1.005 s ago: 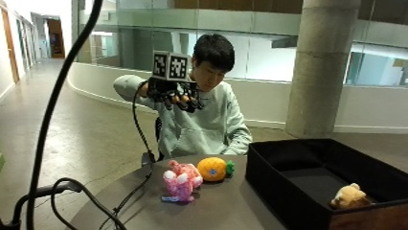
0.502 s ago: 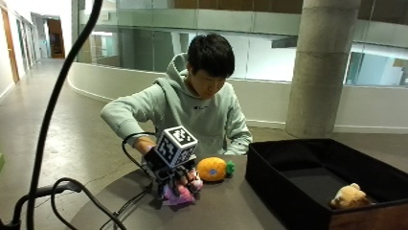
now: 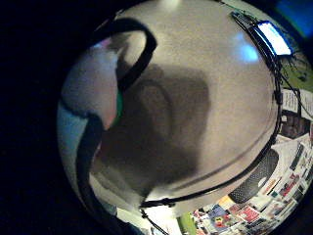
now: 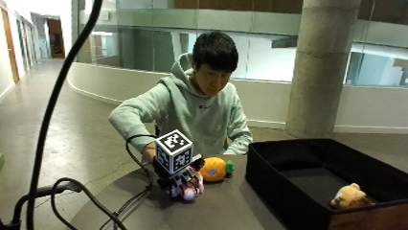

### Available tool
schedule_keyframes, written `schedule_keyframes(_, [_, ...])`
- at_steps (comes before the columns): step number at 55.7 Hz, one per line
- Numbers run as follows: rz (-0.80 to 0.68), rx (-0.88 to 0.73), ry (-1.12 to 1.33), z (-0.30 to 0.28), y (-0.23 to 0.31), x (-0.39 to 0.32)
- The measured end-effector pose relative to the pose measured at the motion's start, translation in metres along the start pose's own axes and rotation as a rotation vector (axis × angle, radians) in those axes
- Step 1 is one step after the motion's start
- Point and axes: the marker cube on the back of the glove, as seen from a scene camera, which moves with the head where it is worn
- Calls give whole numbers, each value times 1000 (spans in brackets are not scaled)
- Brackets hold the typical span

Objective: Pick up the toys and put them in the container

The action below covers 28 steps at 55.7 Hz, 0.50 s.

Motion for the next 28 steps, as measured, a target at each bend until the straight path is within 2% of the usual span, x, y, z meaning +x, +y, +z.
schedule_keyframes(9, [137, -145, 81, -8, 21, -1])
schedule_keyframes(14, [184, -174, 109, -20, 43, -15])
schedule_keyframes(20, [196, -104, 120, -66, 72, -66])
schedule_keyframes(28, [107, 6, 171, -161, 49, -115])
